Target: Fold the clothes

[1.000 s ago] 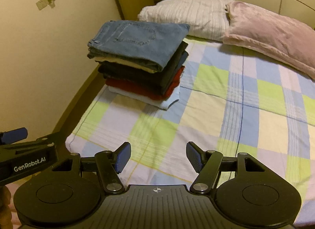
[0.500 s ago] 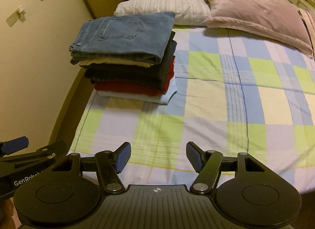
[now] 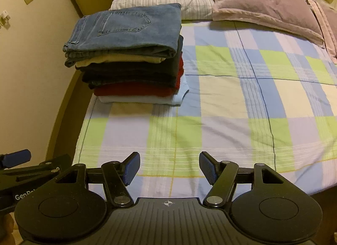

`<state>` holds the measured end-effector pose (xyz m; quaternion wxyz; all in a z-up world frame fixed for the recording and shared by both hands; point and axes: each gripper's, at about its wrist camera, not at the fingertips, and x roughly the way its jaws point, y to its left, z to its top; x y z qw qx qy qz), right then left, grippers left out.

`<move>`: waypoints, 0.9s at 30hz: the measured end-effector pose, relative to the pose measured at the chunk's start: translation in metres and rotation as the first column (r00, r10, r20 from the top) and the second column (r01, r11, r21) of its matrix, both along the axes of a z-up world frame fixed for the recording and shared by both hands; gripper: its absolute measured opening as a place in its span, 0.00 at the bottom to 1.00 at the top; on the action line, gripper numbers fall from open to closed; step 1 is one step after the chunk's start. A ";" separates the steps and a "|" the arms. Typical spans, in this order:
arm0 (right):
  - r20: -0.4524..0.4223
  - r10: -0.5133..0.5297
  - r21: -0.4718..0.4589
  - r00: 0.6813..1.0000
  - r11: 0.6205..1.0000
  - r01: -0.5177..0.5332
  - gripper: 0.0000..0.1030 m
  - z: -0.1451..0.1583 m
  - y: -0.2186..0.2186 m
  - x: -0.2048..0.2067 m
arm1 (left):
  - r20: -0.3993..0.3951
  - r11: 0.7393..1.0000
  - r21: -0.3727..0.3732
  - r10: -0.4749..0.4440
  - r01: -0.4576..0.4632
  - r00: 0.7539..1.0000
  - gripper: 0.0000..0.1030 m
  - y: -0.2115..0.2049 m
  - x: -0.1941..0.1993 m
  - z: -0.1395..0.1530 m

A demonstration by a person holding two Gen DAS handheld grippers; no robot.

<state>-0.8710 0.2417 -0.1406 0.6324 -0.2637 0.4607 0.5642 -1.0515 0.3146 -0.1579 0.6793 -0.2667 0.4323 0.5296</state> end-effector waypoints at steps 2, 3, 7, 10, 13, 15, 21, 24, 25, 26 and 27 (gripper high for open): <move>0.007 -0.004 0.002 1.000 1.000 0.004 0.64 -0.001 0.003 -0.003 | 0.006 1.000 0.003 -0.003 0.003 1.000 0.79 0.004 -0.002 0.000; 0.010 -0.006 0.003 1.000 1.000 0.006 0.64 -0.001 0.005 -0.005 | 0.009 1.000 0.005 -0.005 0.005 1.000 0.79 0.006 -0.002 0.000; 0.022 -0.013 0.014 1.000 1.000 0.013 0.64 0.000 0.012 -0.010 | 0.017 1.000 0.014 -0.012 0.012 1.000 0.79 0.013 -0.004 0.000; 0.030 -0.011 0.024 0.999 1.000 0.010 0.64 0.001 0.018 -0.012 | 0.020 1.000 0.026 -0.017 0.016 1.000 0.79 0.019 -0.005 0.001; 0.037 -0.010 0.031 0.999 0.999 0.009 0.64 0.003 0.024 -0.013 | 0.022 0.999 0.038 -0.019 0.018 1.000 0.79 0.025 -0.005 0.002; 0.041 -0.011 0.035 0.999 0.999 0.009 0.64 0.003 0.028 -0.013 | 0.024 0.999 0.044 -0.022 0.020 0.999 0.79 0.029 -0.004 0.002; 0.048 -0.003 0.041 0.999 0.999 0.001 0.64 0.002 0.039 -0.014 | 0.025 0.998 0.052 -0.029 0.028 0.999 0.79 0.041 -0.001 0.000; 0.050 0.000 0.042 0.999 0.999 -0.003 0.64 0.002 0.043 -0.014 | 0.025 0.998 0.055 -0.033 0.031 0.999 0.79 0.045 0.000 0.000; 0.050 0.001 0.042 0.999 0.999 -0.003 0.64 0.001 0.045 -0.014 | 0.025 0.998 0.056 -0.034 0.032 0.999 0.79 0.046 0.000 -0.001; 0.051 0.002 0.042 0.999 0.999 -0.004 0.64 0.001 0.046 -0.014 | 0.024 0.998 0.056 -0.035 0.033 0.999 0.79 0.047 0.001 -0.001; 0.050 0.004 0.041 0.999 0.999 -0.006 0.64 0.000 0.047 -0.014 | 0.023 0.998 0.057 -0.035 0.034 0.999 0.79 0.048 0.002 -0.001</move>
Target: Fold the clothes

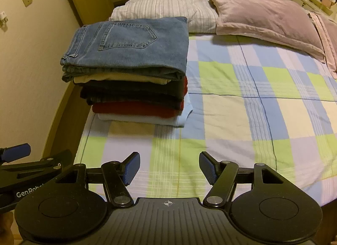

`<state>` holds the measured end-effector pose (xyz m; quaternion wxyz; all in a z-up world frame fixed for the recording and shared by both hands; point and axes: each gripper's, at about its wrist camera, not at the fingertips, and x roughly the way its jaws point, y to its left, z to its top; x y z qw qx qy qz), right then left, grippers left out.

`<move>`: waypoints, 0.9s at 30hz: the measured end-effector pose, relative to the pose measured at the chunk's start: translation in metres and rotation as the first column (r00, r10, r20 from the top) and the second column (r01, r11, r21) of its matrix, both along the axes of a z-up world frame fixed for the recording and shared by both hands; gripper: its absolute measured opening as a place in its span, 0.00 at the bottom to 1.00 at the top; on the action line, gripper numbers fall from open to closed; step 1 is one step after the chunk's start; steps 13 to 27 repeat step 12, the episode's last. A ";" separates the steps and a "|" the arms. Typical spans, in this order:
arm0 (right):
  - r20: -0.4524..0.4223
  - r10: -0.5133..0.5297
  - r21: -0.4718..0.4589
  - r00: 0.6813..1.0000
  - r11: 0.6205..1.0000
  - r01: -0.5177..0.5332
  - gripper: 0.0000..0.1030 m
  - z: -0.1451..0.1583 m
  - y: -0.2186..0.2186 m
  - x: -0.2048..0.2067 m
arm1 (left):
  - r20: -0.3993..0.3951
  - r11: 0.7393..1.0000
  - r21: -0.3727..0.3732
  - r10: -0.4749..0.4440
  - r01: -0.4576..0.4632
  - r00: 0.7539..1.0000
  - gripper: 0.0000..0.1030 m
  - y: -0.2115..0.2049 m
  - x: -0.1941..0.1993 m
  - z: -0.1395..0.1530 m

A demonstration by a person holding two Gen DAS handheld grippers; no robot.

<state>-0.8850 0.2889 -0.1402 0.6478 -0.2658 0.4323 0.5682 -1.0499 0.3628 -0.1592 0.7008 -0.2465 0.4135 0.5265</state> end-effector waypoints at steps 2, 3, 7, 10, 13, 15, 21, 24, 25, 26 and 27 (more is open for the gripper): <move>0.000 0.003 -0.002 1.000 1.000 -0.003 0.64 -0.001 0.002 0.000 | 0.000 1.000 0.000 -0.003 0.003 1.000 0.79 0.002 0.001 -0.001; 0.000 0.004 -0.003 1.000 1.000 -0.004 0.64 -0.002 0.002 0.000 | -0.001 1.000 0.000 -0.003 0.003 1.000 0.79 0.002 0.001 -0.001; -0.001 0.007 -0.003 1.000 1.000 -0.007 0.64 -0.002 0.005 0.001 | -0.005 1.000 0.003 -0.005 0.005 1.000 0.79 0.003 0.002 -0.001; -0.003 0.010 -0.005 1.000 1.000 -0.010 0.64 -0.002 0.006 0.001 | -0.015 1.000 0.010 -0.006 0.006 1.000 0.79 0.003 0.003 0.000; -0.005 0.012 -0.004 1.000 1.000 -0.012 0.64 -0.001 0.006 0.001 | -0.023 1.000 0.011 -0.004 0.005 1.000 0.79 0.003 0.003 0.001; -0.005 0.012 -0.004 1.000 1.000 -0.012 0.64 -0.001 0.006 0.001 | -0.023 1.000 0.011 -0.004 0.005 1.000 0.79 0.003 0.003 0.001; -0.005 0.012 -0.004 1.000 1.000 -0.012 0.64 -0.001 0.006 0.001 | -0.023 1.000 0.011 -0.004 0.005 1.000 0.79 0.003 0.003 0.001; -0.005 0.012 -0.004 1.000 1.000 -0.012 0.64 -0.001 0.006 0.001 | -0.023 1.000 0.011 -0.004 0.005 1.000 0.79 0.003 0.003 0.001; -0.005 0.012 -0.004 1.000 1.000 -0.012 0.64 -0.001 0.006 0.001 | -0.023 1.000 0.011 -0.004 0.005 1.000 0.79 0.003 0.003 0.001; -0.005 0.012 -0.004 1.000 1.000 -0.012 0.64 -0.001 0.006 0.001 | -0.023 1.000 0.011 -0.004 0.005 1.000 0.79 0.003 0.003 0.001; -0.005 0.012 -0.004 1.000 1.000 -0.012 0.64 -0.001 0.006 0.001 | -0.023 1.000 0.011 -0.004 0.005 1.000 0.79 0.003 0.003 0.001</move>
